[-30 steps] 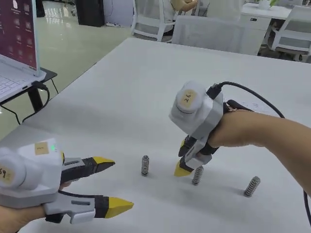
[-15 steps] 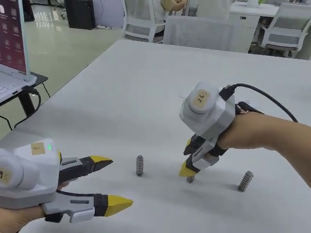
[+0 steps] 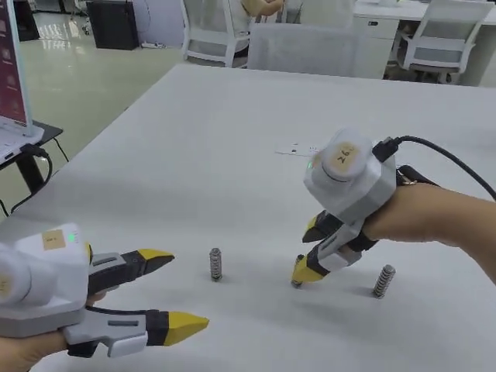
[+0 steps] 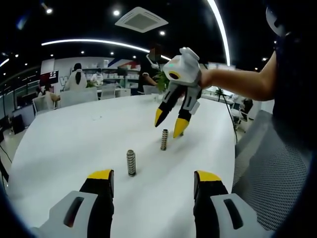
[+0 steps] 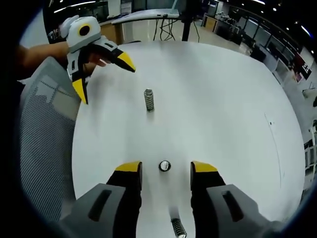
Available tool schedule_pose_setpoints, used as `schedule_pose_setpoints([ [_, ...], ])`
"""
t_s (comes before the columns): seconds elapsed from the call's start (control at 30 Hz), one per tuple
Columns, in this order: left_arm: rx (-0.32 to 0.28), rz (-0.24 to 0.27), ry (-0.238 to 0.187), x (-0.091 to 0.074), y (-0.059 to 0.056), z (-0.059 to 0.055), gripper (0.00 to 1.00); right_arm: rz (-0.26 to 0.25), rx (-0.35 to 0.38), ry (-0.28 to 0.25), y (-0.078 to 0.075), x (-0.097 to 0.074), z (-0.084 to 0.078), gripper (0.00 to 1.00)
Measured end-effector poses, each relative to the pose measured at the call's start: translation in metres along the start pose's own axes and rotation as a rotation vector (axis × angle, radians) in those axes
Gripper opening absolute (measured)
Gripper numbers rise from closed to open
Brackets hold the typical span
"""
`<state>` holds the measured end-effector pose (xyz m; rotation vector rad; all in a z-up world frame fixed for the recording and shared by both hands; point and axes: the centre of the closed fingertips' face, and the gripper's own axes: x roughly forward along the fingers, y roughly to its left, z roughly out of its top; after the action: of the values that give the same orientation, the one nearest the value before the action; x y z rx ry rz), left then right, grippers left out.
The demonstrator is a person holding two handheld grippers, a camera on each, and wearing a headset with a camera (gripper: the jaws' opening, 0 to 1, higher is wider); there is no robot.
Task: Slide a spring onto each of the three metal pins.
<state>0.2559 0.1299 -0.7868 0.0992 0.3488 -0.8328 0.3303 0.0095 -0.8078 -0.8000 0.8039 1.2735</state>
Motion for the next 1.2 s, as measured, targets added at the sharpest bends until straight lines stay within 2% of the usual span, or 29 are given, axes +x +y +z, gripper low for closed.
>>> schedule_pose_setpoints([
  [0.57, 0.008, -0.003, -0.001, 0.004, -0.001, 0.005, 0.62, -0.06, 0.068, -0.073, -0.01, -0.018, -0.02, 0.47],
  [1.0, 0.011, -0.006, -0.001, 0.006, -0.003, 0.009, 0.64, -0.116, 0.139, -0.155, -0.019, -0.034, -0.034, 0.5],
  [1.2, 0.013, -0.01, 0.003, 0.008, -0.006, 0.01, 0.65, -0.163, 0.177, -0.205, -0.026, -0.042, -0.039, 0.53],
])
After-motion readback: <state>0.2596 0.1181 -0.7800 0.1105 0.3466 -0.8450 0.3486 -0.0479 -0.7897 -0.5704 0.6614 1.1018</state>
